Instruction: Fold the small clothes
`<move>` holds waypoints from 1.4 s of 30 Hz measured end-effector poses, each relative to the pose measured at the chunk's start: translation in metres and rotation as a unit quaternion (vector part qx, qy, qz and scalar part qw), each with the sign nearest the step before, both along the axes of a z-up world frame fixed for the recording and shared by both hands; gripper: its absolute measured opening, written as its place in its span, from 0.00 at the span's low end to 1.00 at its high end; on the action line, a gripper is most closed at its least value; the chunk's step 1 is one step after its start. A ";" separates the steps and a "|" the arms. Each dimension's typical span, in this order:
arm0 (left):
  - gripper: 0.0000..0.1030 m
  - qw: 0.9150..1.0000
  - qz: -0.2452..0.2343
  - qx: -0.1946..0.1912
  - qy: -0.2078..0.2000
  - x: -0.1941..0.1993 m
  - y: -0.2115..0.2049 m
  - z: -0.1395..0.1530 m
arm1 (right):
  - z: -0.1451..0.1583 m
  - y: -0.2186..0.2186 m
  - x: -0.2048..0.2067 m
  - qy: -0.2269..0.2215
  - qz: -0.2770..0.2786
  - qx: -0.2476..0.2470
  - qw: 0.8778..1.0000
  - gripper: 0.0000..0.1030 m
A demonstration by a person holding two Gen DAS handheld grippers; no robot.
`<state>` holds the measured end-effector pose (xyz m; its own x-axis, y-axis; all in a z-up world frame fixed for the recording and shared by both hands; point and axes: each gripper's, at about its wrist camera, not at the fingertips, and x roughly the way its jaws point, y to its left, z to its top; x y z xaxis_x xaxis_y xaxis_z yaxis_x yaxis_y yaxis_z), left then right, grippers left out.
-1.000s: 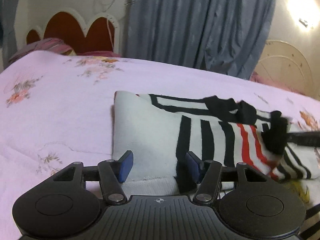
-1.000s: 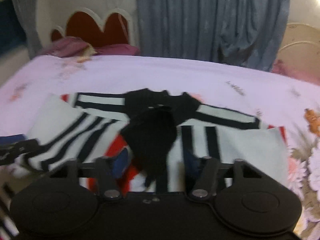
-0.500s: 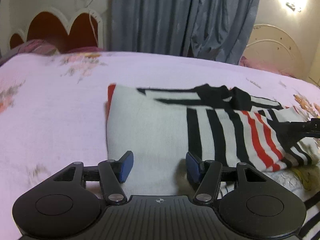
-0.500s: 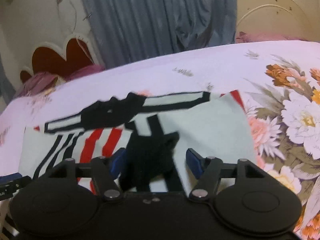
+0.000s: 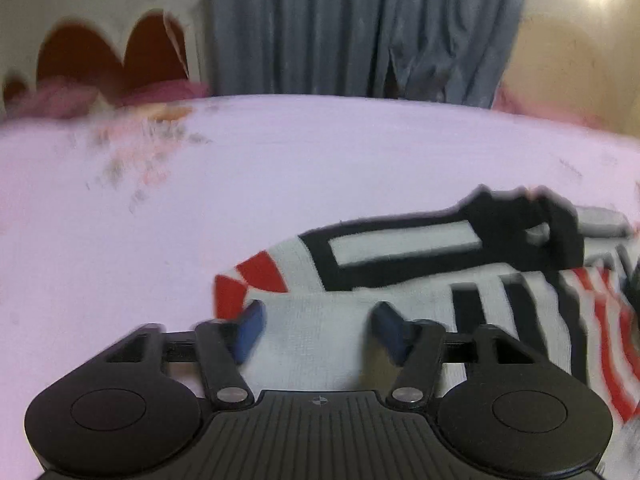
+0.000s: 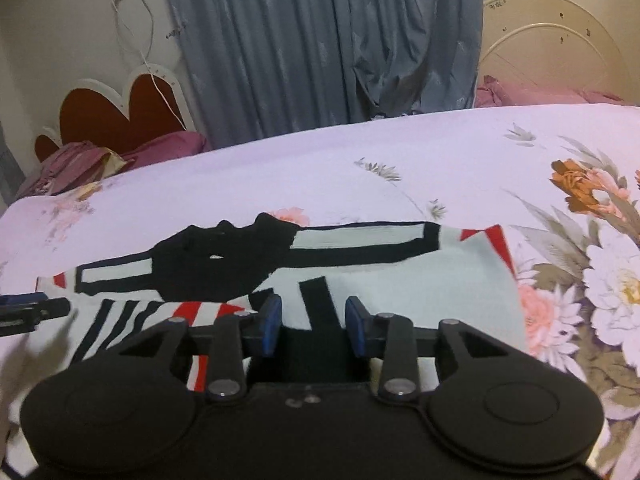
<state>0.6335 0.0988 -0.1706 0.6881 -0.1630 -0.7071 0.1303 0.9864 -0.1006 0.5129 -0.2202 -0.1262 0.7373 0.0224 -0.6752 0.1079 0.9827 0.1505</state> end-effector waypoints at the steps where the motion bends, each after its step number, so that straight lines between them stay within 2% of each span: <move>1: 0.64 1.000 -0.001 -0.004 0.004 0.002 0.001 0.002 | -0.002 0.000 0.003 0.007 -0.003 -0.003 1.000 0.33; 2: 0.64 1.000 0.000 0.008 0.000 -0.002 -0.001 0.008 | -0.002 0.001 0.002 0.011 -0.005 -0.005 1.000 0.33; 4: 0.64 0.999 0.006 0.016 -0.037 -0.023 -0.006 0.019 | 0.002 0.005 -0.002 0.003 0.001 -0.006 1.000 0.37; 5: 0.64 0.999 0.008 0.016 -0.039 -0.029 -0.008 0.022 | 0.004 0.010 -0.005 -0.006 0.010 -0.008 1.000 0.41; 6: 0.64 0.999 0.014 0.012 -0.048 -0.040 -0.011 0.024 | 0.007 0.016 -0.008 -0.012 0.018 -0.011 1.000 0.52; 7: 0.64 0.998 0.016 0.005 -0.052 -0.047 -0.015 0.025 | 0.008 0.023 -0.008 -0.017 0.029 -0.014 0.999 0.55; 8: 0.64 0.999 0.019 -0.002 -0.049 -0.053 -0.021 0.025 | 0.006 0.032 -0.007 -0.018 0.041 -0.013 0.999 0.54; 9: 0.64 0.999 0.017 -0.004 -0.049 -0.059 -0.029 0.024 | 0.005 0.042 -0.004 -0.015 0.055 -0.009 0.998 0.50; 10: 0.64 0.999 0.015 0.001 -0.053 -0.064 -0.037 0.023 | 0.003 0.051 -0.002 -0.011 0.066 -0.004 0.998 0.42; 11: 0.64 0.998 0.012 0.007 -0.055 -0.067 -0.045 0.022 | 0.000 0.061 0.001 -0.008 0.078 -0.001 0.997 0.39; 13: 0.64 0.999 0.003 0.011 -0.048 -0.066 -0.057 0.017 | -0.004 0.079 0.005 -0.008 0.097 -0.006 0.995 0.39; 16: 0.64 0.999 0.011 0.037 -0.035 -0.059 -0.048 0.008 | -0.012 0.095 0.010 0.004 0.114 -0.043 0.993 0.38; 18: 0.64 0.998 0.030 0.053 -0.030 -0.058 -0.029 0.002 | -0.016 0.083 0.013 0.024 0.068 -0.088 0.994 0.38; 20: 0.64 0.999 0.027 0.027 -0.031 -0.062 -0.008 0.000 | -0.017 0.057 0.010 0.030 0.036 -0.081 0.996 0.36; 23: 0.64 0.998 0.028 0.044 -0.044 -0.070 -0.012 0.011 | -0.012 0.050 0.009 0.036 0.056 -0.075 0.995 0.36; 27: 0.64 0.997 0.021 0.018 -0.068 -0.101 -0.026 0.026 | 0.008 0.061 -0.011 0.007 0.074 -0.064 0.995 0.40; 30: 0.64 0.996 0.021 0.037 -0.084 -0.131 -0.040 0.023 | 0.008 0.073 -0.034 0.007 0.102 -0.068 0.992 0.41; 31: 0.64 0.996 0.026 0.048 -0.072 -0.137 -0.040 0.013 | 0.000 0.077 -0.039 0.021 0.104 -0.097 0.990 0.42; 32: 0.64 0.998 0.026 0.048 -0.044 -0.137 -0.037 0.003 | -0.011 0.076 -0.040 0.043 0.096 -0.115 0.988 0.42; 34: 0.64 0.997 0.022 0.051 -0.056 -0.149 -0.032 -0.003 | -0.012 0.063 -0.045 0.039 0.084 -0.088 0.992 0.44; 36: 0.64 0.997 0.024 0.046 -0.065 -0.158 -0.028 0.006 | -0.004 0.060 -0.049 0.037 0.077 -0.086 0.993 0.44; 38: 0.64 0.997 0.027 0.030 -0.072 -0.170 -0.023 0.012 | 0.007 0.054 -0.059 0.012 0.077 -0.082 0.994 0.45; 39: 0.64 0.997 0.024 0.034 -0.067 -0.172 -0.023 0.011 | 0.009 0.052 -0.063 0.007 0.075 -0.080 0.994 0.45; 40: 0.64 0.997 0.018 0.047 -0.055 -0.173 -0.025 0.005 | 0.006 0.049 -0.064 0.016 0.072 -0.086 0.994 0.45; 42: 0.64 0.996 0.012 0.071 -0.053 -0.174 -0.028 -0.001 | -0.013 0.045 -0.057 0.070 0.063 -0.108 0.990 0.44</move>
<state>0.4593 0.0705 -0.1721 0.7623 -0.0486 -0.6453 0.1087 0.9926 0.0536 0.4555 -0.1748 -0.1392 0.6365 -0.0488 -0.7698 -0.0121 0.9972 -0.0732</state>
